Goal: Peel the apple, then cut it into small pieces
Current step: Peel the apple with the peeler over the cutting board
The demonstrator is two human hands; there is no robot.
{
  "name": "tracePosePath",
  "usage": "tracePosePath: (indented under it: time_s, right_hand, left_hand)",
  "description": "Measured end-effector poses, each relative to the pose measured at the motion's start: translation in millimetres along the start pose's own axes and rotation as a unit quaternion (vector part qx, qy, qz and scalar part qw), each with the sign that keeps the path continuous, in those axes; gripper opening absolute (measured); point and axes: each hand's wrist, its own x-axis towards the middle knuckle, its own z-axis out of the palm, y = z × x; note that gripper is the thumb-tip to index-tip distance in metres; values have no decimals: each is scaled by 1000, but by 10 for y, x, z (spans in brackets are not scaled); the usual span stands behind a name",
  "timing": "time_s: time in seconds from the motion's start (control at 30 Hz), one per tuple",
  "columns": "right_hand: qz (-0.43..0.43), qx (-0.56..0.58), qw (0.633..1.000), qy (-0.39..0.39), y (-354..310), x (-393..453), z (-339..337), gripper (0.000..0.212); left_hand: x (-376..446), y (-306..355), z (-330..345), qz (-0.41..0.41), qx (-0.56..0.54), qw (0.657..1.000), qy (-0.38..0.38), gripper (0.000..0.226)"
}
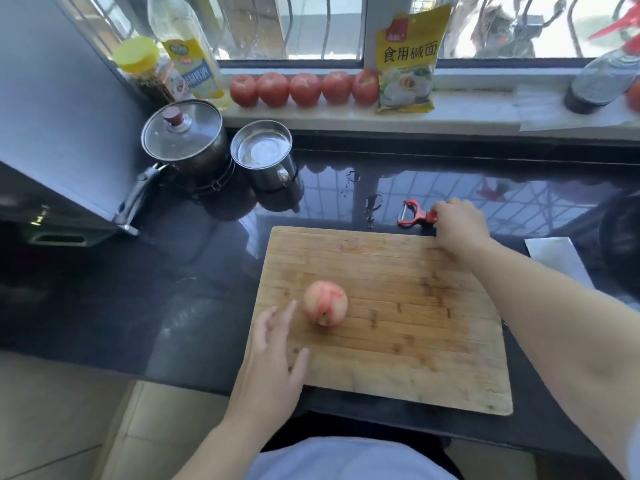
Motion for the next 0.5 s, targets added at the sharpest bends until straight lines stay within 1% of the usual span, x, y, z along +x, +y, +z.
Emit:
tracePosePath:
  time_s: [0.03, 0.07, 0.17, 0.23, 0.3, 0.33, 0.4, 0.47, 0.5]
  right_hand:
    - [-14, 1, 1000, 18, -21, -9, 8, 19]
    - [-20, 25, 999, 33, -51, -43, 3, 17]
    - [21, 173, 983, 66, -162, -367, -59, 11]
    - [32, 214, 971, 105, -214, -859, -62, 16]
    - [40, 241, 963, 113, -233, -1490, 10, 16]
    - [50, 240, 964, 101, -236, -1793, 72, 17]
    - [74, 194, 975, 75, -244, -2201, 224, 22]
    - [82, 149, 984, 61, -251, -2343, 390, 26]
    - [85, 143, 984, 57, -267, -2358, 436, 27]
  left_hand:
    - [-46, -46, -33, -8, 1, 1000, -2, 69]
    - [-82, -90, -56, -15, 2, 1000, -1, 67]
    - [-122, -183, -100, -38, -7, 999, -3, 63]
    - [-107, -238, -91, -55, -20, 998, -11, 61]
    - [-74, -254, -49, -54, -27, 998, -13, 62]
    - [-46, -248, -25, -50, -31, 998, -14, 63]
    - [23, -208, 15, -38, -39, 998, -18, 65]
    - [91, -150, 41, -7, -40, 999, -20, 68]
    - [132, -130, 44, 27, -25, 999, -17, 71]
